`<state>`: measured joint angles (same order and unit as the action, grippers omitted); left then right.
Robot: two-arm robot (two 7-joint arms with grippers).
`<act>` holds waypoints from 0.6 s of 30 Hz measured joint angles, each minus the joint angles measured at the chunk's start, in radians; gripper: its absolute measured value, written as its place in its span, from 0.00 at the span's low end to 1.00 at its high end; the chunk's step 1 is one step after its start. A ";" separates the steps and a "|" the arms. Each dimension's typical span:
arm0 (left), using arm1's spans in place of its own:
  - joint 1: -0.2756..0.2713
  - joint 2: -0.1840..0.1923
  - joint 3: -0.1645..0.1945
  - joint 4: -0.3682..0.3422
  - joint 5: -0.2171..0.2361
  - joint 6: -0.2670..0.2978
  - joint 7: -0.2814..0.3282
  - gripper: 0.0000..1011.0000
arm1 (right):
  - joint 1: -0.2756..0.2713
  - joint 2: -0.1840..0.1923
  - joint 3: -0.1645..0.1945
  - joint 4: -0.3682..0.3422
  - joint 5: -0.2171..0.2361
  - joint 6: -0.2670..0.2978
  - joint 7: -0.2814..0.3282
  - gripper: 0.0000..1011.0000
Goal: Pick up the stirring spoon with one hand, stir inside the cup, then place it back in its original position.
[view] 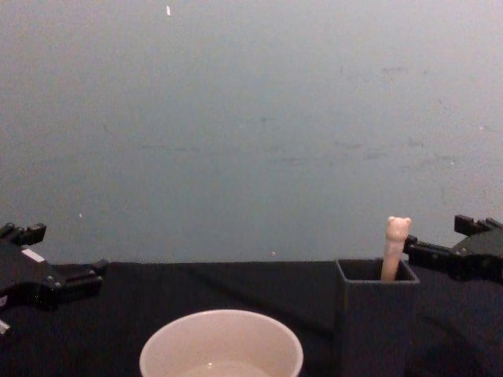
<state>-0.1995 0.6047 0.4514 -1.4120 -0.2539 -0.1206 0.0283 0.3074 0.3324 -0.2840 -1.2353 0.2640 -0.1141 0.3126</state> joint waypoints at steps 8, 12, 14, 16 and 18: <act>0.000 0.000 0.000 0.000 0.000 0.000 0.000 0.99 | 0.000 0.002 -0.001 -0.003 0.002 -0.001 0.001 0.99; 0.000 0.000 0.000 0.000 0.000 0.000 0.000 0.99 | 0.000 0.003 -0.001 -0.004 0.003 -0.002 0.001 0.99; 0.000 0.000 0.000 0.000 0.000 0.000 0.000 0.99 | 0.000 0.003 -0.001 -0.004 0.004 -0.002 0.002 0.99; 0.000 0.000 0.000 0.000 0.000 0.000 0.000 0.99 | 0.000 0.003 -0.001 -0.005 0.004 -0.003 0.002 0.99; 0.000 0.000 0.000 0.000 0.000 0.000 0.000 0.99 | 0.000 0.003 -0.001 -0.005 0.005 -0.003 0.002 0.99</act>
<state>-0.1995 0.6047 0.4514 -1.4120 -0.2539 -0.1205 0.0283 0.3076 0.3356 -0.2848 -1.2401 0.2686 -0.1171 0.3148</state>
